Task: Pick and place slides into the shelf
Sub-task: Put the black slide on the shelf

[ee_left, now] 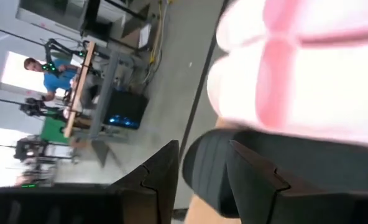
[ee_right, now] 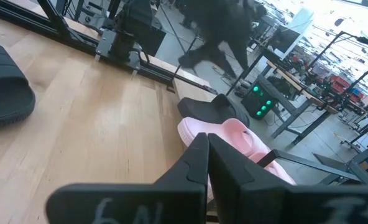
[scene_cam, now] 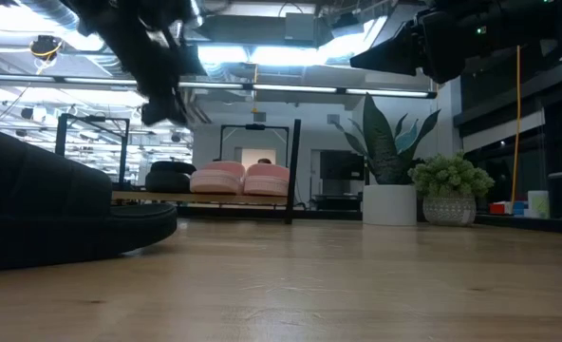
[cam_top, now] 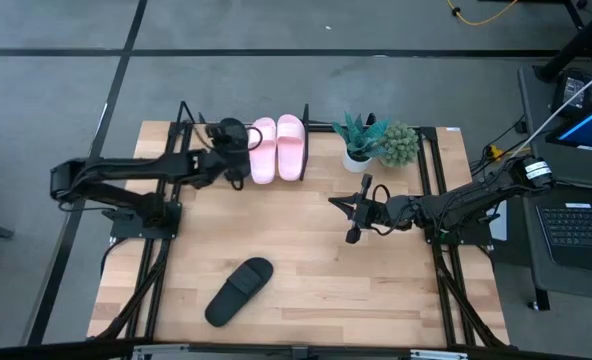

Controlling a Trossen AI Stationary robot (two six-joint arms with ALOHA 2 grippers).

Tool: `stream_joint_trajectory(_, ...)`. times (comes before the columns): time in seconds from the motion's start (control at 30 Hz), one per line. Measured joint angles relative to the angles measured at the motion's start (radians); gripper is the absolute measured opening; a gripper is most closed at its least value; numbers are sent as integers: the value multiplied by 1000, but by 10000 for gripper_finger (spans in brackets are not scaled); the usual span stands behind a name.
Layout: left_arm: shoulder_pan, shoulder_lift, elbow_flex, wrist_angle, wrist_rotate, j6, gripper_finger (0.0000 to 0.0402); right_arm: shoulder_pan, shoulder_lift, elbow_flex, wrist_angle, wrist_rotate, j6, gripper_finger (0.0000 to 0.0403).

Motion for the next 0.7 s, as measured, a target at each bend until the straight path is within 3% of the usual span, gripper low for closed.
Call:
stream_joint_trajectory(0.33,-168,-176,0,-176,94,-231,126,0,0,0,15,0,-1,12)
stream_joint_trajectory(0.53,-274,-195,0,-272,223,-265,126,0,0,0,24,0,-1,12)
stream_joint_trajectory(0.7,-375,-194,0,-272,241,-332,126,0,0,0,25,0,31,12)
